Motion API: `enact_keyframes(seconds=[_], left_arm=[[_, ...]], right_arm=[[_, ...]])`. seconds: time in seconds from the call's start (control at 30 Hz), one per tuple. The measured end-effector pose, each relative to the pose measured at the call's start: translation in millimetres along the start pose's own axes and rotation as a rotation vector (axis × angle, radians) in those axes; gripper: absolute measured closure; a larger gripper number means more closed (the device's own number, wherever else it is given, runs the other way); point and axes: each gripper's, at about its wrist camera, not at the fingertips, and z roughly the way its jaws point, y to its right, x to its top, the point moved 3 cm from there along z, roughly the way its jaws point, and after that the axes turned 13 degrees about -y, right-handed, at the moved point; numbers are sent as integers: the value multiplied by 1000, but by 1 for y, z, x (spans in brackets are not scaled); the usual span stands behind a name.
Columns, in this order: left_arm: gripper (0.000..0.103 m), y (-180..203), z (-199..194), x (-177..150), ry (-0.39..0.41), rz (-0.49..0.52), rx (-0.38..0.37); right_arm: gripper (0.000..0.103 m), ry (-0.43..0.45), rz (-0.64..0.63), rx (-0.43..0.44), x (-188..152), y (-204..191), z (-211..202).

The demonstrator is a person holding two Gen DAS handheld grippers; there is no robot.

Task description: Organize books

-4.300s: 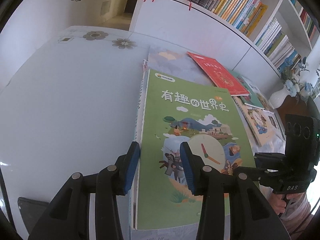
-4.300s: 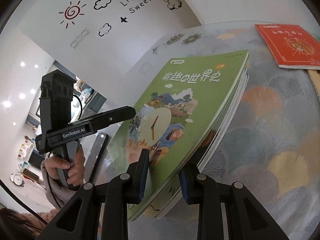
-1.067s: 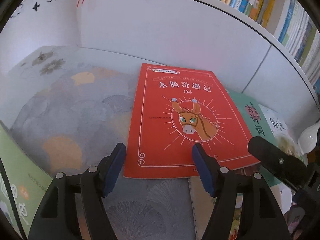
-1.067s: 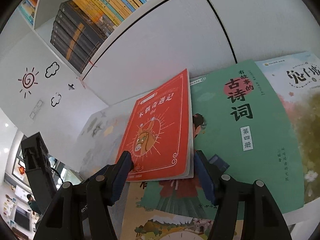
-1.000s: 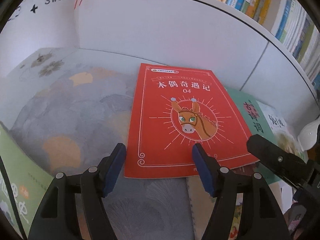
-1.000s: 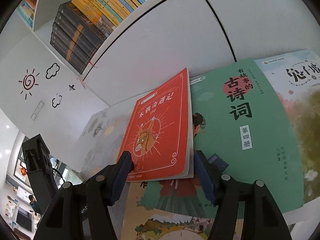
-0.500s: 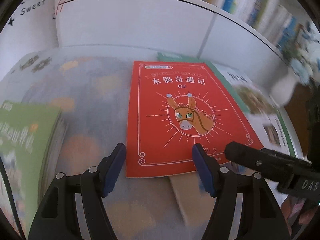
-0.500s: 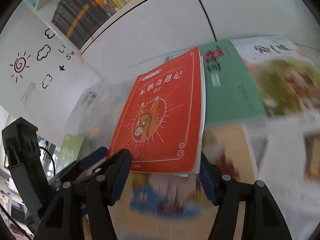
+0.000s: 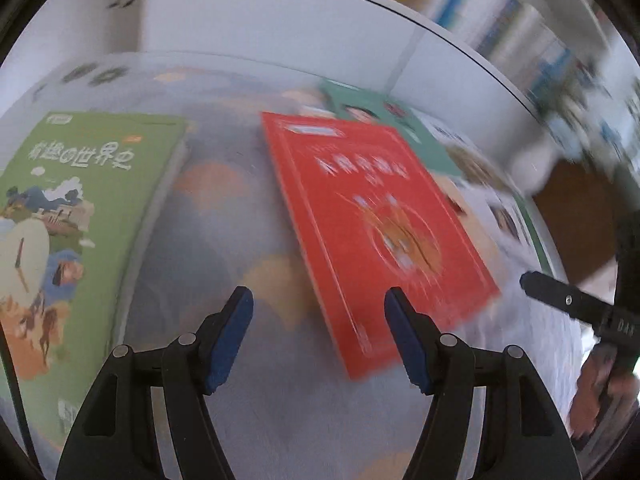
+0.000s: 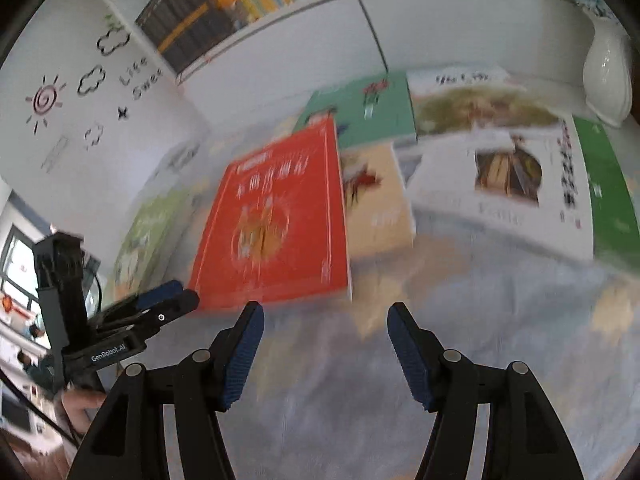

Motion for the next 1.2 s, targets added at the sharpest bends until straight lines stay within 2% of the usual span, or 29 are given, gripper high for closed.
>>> enact_keyframes(seconds=[0.1,0.23,0.3,0.37,0.5,0.57,0.63,0.73,0.83,0.87,0.9,0.93,0.97,1.03,1.07,1.13,1.2], left_arm=[[38,10,14,9,-64,29,-5],[38,25,21,12,-73,80,41],[37,31,21,8,-91,108,47],[37,36,17,-6,-108,141,64],[38,38,1,-42,-167,188,-43],[38,37,-10,-69,-185,230,-107],[38,31,-14,-84,-167,245,-153],[38,22,-15,-81,-157,231,-196],[44,20,-7,-63,-176,203,-230],[56,19,-5,-58,-171,192,-221],[72,18,0,-52,-160,178,-198],[73,13,1,-49,-145,163,-192],[74,9,2,-47,-136,149,-215],[76,2,4,-45,-128,131,-255],[76,1,4,-44,-128,135,-257],[76,4,6,-40,-113,144,-246],[74,7,8,-38,-98,158,-226]], right_arm=[[40,10,2,-8,31,-4,23],[39,-29,19,23,49,-10,51],[38,-32,4,23,47,-14,51],[38,-63,-9,59,38,-19,50],[38,-106,22,66,4,-17,38],[38,-156,46,106,-24,-16,32],[38,-227,40,168,-57,-14,29],[38,-210,-4,241,-81,-8,21],[40,-171,-17,325,-76,4,24],[42,-157,0,358,-71,9,27],[53,-147,7,365,-67,12,30],[60,-139,4,351,-62,16,33],[72,-130,-7,338,-57,19,36],[79,-122,3,404,-49,31,42],[87,-123,18,432,-48,37,44],[90,-133,45,472,-47,45,46],[91,-124,26,442,-49,43,45]])
